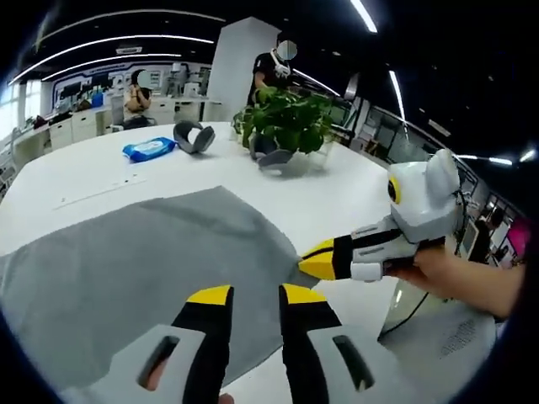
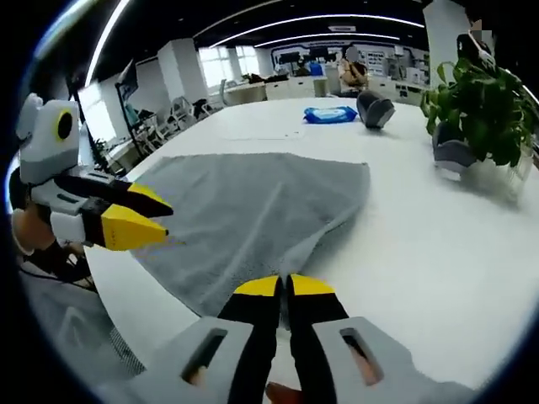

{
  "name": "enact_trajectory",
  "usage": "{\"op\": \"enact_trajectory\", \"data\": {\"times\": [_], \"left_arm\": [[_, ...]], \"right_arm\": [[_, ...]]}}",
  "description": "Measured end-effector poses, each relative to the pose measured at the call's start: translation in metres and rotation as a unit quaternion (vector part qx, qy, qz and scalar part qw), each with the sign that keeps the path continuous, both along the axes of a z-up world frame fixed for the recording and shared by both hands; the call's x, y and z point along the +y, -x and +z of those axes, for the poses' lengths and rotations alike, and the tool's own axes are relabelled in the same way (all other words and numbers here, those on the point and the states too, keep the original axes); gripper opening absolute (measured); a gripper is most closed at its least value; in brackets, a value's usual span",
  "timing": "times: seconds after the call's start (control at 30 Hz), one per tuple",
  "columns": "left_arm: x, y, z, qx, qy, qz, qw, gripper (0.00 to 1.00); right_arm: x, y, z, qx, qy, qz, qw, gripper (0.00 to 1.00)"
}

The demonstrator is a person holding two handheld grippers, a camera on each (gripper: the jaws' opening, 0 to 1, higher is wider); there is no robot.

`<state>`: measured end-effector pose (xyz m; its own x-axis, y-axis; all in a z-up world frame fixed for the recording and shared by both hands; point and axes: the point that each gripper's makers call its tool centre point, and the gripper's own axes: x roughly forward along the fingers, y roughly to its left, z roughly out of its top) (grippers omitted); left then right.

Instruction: Fold the towel on the table until its edges align and the towel forms a compact rectangular stack.

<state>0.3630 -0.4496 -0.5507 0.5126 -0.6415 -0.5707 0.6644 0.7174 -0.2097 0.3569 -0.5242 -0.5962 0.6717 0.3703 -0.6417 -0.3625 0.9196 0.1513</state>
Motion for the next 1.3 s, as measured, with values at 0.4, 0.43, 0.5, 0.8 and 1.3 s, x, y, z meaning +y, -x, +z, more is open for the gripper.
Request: {"op": "enact_trajectory", "data": {"times": [0.4, 0.43, 0.5, 0.8, 1.3], "left_arm": [[-0.041, -0.031, -0.026, 0.041, -0.017, -0.014, 0.9989, 0.26], [-0.044, -0.032, -0.030, 0.046, -0.019, -0.015, 0.9986, 0.26], [-0.047, -0.035, -0.034, 0.053, -0.018, -0.013, 0.9983, 0.27], [-0.061, -0.054, -0.057, 0.105, 0.003, 0.003, 0.9945, 0.24], [-0.082, -0.088, -0.084, 0.103, -0.023, -0.022, 0.9942, 0.18]], "right_arm": [[0.025, 0.006, -0.005, -0.007, 0.026, 0.050, 0.9984, 0.01], [0.026, 0.006, -0.006, -0.007, 0.028, 0.054, 0.9981, 0.01], [0.030, 0.008, -0.007, -0.006, 0.031, 0.062, 0.9976, 0.01], [0.036, 0.011, -0.010, -0.009, 0.050, 0.090, 0.9946, 0.01], [0.049, 0.011, -0.004, -0.022, 0.047, 0.117, 0.9918, 0.01]]}}
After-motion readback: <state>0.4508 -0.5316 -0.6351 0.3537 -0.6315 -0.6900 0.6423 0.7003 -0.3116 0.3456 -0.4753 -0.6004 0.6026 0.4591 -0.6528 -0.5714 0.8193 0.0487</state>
